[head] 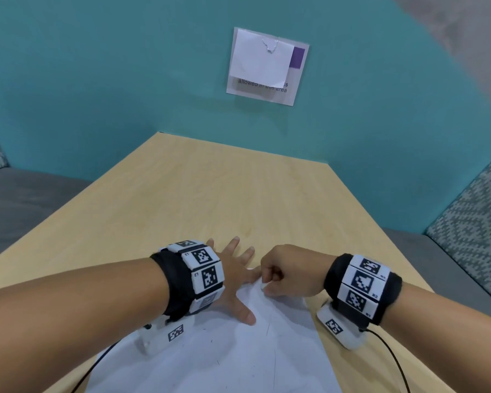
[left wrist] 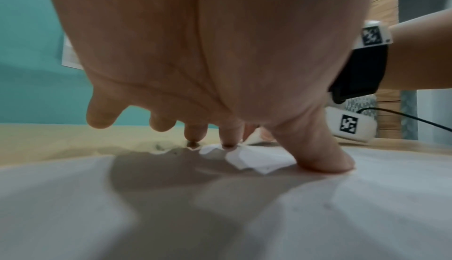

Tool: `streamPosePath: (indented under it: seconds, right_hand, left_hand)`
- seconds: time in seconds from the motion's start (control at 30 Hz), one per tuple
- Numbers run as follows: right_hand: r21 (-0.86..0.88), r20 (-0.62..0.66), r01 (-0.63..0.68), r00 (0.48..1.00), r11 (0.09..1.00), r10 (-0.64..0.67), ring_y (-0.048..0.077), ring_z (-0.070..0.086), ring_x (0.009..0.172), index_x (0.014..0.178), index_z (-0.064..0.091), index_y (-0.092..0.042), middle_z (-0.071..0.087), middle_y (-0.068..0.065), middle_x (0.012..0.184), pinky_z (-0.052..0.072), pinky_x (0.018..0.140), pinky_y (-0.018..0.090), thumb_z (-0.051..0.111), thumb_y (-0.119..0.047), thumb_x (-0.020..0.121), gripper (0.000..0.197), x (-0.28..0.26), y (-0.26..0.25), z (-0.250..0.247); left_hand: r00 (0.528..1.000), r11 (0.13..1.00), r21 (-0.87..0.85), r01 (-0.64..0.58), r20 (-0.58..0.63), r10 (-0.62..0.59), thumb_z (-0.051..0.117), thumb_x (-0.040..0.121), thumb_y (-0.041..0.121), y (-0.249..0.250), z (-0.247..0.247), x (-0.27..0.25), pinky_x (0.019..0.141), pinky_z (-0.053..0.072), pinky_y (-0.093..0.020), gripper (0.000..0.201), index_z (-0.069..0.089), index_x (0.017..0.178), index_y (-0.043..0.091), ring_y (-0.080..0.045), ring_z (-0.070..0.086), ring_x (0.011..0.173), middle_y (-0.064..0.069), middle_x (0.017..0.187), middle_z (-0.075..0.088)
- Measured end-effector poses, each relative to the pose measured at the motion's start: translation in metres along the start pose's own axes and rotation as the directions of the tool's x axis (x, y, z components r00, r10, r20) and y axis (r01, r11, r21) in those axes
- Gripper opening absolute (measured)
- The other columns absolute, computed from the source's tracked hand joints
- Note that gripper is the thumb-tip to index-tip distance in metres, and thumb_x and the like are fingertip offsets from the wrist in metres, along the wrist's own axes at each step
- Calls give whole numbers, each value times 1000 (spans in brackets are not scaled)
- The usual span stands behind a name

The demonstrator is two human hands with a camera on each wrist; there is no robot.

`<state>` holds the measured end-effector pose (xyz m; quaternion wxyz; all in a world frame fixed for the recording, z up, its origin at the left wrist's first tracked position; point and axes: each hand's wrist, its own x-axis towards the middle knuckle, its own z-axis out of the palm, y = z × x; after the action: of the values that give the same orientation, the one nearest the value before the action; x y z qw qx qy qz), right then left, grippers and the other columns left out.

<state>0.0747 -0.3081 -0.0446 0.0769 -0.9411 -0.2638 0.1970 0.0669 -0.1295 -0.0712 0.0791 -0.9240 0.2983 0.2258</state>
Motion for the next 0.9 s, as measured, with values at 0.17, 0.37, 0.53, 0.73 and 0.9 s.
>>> streamPosePath:
  seconds: [0.17, 0.37, 0.53, 0.73, 0.9]
  right_hand:
    - [-19, 40, 42, 998, 999, -41, 5, 48, 60, 87, 65, -19, 55, -11, 69, 39, 57, 18, 68, -25, 86, 7, -5, -7, 3]
    - [4, 56, 70, 996, 998, -70, 12, 49, 61, 85, 64, -12, 62, 6, 74, 44, 60, 28, 67, -24, 84, 12, -9, -14, 11]
    - [-32, -42, -42, 998, 999, 40, 8, 49, 62, 86, 64, -19, 56, -10, 70, 41, 59, 22, 68, -25, 86, 7, -3, 8, -6]
    - [-13, 8, 4, 1000, 1000, -4, 9, 50, 63, 91, 67, -15, 58, -8, 72, 44, 62, 24, 68, -26, 85, 13, -4, 1, 4]
    - [-18, -53, -58, 997, 998, 57, 7, 48, 61, 92, 67, -13, 56, -10, 71, 40, 58, 21, 68, -25, 86, 13, -1, 12, -2]
  left_hand:
    - [1000, 1000, 9, -2, -16, 3, 51, 80, 80, 0, 1, -1, 111, -3, -74, 100, -7, 155, 48, -36, -27, 148, 0, 166, -20]
    - [1000, 1000, 12, 4, -23, -4, 52, 78, 81, 1, 2, 0, 110, -1, -76, 100, -3, 155, 48, -38, -26, 148, -2, 167, -17]
    - [1000, 999, 28, 24, 8, -24, 50, 78, 83, -1, 3, 3, 111, -2, -75, 107, -14, 155, 45, -36, -28, 148, 0, 166, -23]
    - [1000, 999, 23, 26, 9, -26, 50, 78, 83, -1, 2, 4, 110, -2, -76, 106, -15, 153, 47, -37, -28, 148, 1, 165, -23]
    - [999, 999, 38, 30, 15, -30, 49, 75, 85, -3, 6, 7, 110, -3, -76, 109, -17, 153, 46, -36, -29, 148, 1, 165, -24]
